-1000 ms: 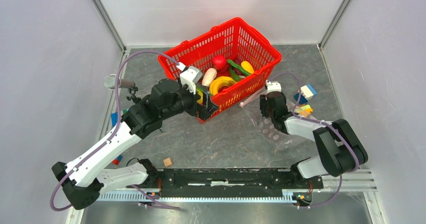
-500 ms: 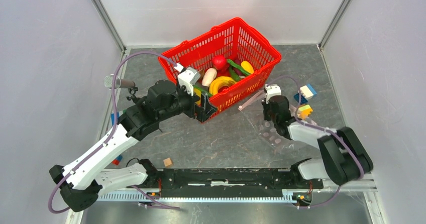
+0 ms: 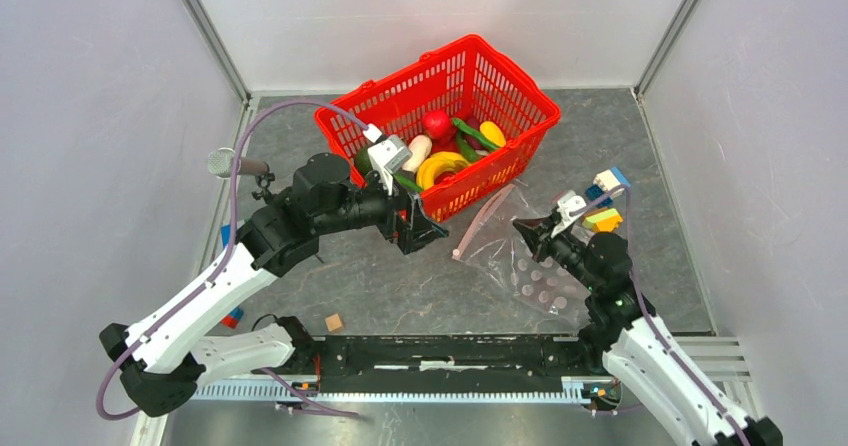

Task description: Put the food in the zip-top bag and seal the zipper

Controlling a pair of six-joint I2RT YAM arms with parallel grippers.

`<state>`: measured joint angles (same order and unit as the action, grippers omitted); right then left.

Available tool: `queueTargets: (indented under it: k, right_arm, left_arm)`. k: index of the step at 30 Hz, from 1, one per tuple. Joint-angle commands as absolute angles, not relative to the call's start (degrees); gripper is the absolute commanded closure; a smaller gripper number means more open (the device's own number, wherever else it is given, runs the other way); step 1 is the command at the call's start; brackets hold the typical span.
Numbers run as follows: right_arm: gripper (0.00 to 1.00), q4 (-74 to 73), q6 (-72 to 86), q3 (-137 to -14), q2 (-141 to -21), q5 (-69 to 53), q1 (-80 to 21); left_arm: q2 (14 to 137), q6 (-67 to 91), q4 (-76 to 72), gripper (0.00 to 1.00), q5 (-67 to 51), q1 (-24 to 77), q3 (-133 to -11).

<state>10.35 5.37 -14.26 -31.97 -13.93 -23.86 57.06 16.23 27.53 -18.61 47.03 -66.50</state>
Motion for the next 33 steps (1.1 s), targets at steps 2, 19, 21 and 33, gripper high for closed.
queueTargets:
  k: [2,19,21,33]
  right_arm:
    - [1.0,1.0,6.69,-18.19,-24.63,-19.61,-24.15]
    - [0.02,4.48,-4.66,-29.16,-63.9,-0.94,-26.94]
    - [0.02,4.61,-7.37,-29.62,-67.87,-0.6,-27.46]
    - [0.45,12.13,-7.93,-25.16,-78.66,-3.15,-27.67]
  left_arm:
    - [59.39,18.67,23.99,0.0,-24.16,48.33,-69.28]
    - [58.04,17.52,27.67,0.0,-19.09,49.83,-68.64]
    - [57.75,17.27,27.78,0.0,-18.56,49.83,-68.47]
    - [59.22,16.97,27.6,0.0,-19.54,49.83,-69.3]
